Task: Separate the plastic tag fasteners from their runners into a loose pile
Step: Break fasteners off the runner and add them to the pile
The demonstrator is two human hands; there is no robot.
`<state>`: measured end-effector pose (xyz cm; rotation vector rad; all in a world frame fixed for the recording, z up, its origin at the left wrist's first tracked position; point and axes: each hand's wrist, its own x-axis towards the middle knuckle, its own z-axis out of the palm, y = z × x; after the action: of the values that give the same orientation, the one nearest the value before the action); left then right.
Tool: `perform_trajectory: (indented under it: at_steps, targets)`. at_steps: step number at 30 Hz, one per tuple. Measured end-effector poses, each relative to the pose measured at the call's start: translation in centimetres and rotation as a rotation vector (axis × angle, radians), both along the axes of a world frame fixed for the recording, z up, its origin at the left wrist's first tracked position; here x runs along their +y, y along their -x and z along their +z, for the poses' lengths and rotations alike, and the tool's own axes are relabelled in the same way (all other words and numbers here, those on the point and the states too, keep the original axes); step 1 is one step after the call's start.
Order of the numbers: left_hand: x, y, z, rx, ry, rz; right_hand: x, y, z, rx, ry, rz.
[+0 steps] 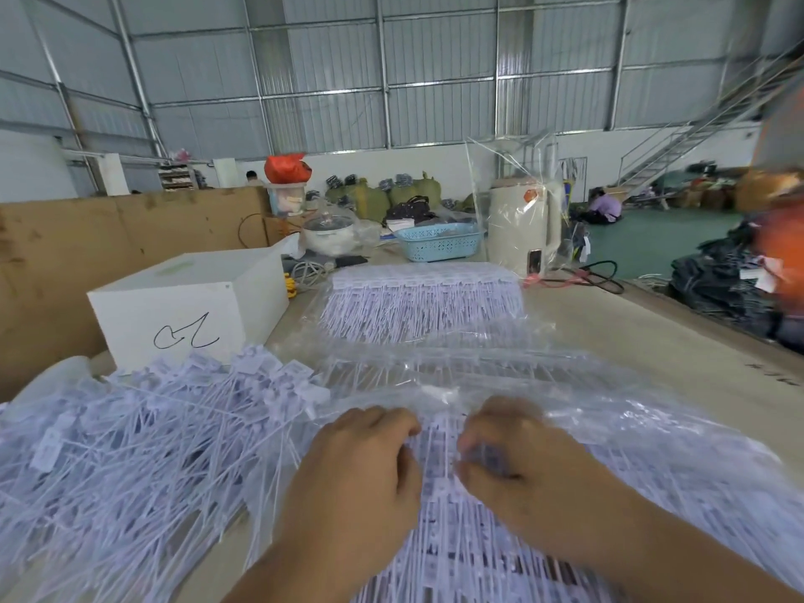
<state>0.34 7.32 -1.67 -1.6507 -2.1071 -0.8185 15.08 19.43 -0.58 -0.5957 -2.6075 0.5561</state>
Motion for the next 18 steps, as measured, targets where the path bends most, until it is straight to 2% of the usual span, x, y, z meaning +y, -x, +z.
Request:
perform_trajectory:
  at_steps: [4,8,11,14,18]
  targets:
    - [0.3,0.5,-0.8,-0.008,0.024,0.019,-0.2,-0.5,0.5,-0.063,0.019,0.095]
    - [0.1,1.2,-1.0,-0.063,-0.017,0.014,-0.5,-0.5,0.8,-0.077,-0.070,0.113]
    - [-0.2,1.1,-0.9,-0.092,0.015,0.003,-0.8,-0.3,1.1,0.046,-0.091,0.138]
    - [-0.7,0.3,0.0,-0.181,-0.055,-0.096,-1.2,-0.3,1.1,0.201,-0.086,0.191]
    - [-1.1,-1.3,0.9,-0.440,-0.077,-0.301,-1.4,-0.3,1.1,0.306,-0.037,0.211]
